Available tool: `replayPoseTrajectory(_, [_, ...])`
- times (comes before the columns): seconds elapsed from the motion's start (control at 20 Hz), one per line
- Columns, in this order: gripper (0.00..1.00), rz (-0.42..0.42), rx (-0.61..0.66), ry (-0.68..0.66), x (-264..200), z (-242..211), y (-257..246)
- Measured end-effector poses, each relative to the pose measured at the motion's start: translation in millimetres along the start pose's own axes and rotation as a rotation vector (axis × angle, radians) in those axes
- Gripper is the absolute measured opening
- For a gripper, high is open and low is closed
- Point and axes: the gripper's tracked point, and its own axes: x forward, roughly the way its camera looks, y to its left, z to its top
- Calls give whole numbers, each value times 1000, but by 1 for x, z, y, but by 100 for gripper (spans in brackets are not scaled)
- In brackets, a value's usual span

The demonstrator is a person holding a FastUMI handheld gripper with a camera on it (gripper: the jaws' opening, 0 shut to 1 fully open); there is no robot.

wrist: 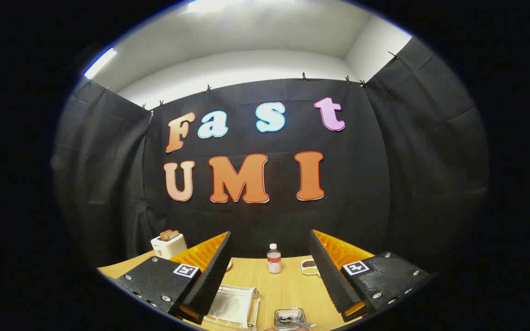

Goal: Take the plate from the dish rack, then take the spoon from the basket and place it into the plate.

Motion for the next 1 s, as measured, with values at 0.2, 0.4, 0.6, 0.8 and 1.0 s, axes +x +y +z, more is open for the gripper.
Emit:
replayPoseTrajectory(0.2, [98, 2, -6, 0, -1, 2, 1])
replayPoseTrajectory(0.4, [98, 5, -5, 11, -4, 0, 3])
replayPoseTrajectory(0.6, [98, 12, -22, 8, -5, 1, 5])
replayPoseTrajectory(0.8, [98, 19, -27, 11, -4, 1, 8])
replayPoseTrajectory(1.0, [98, 20, -27, 20, -5, -2, 8])
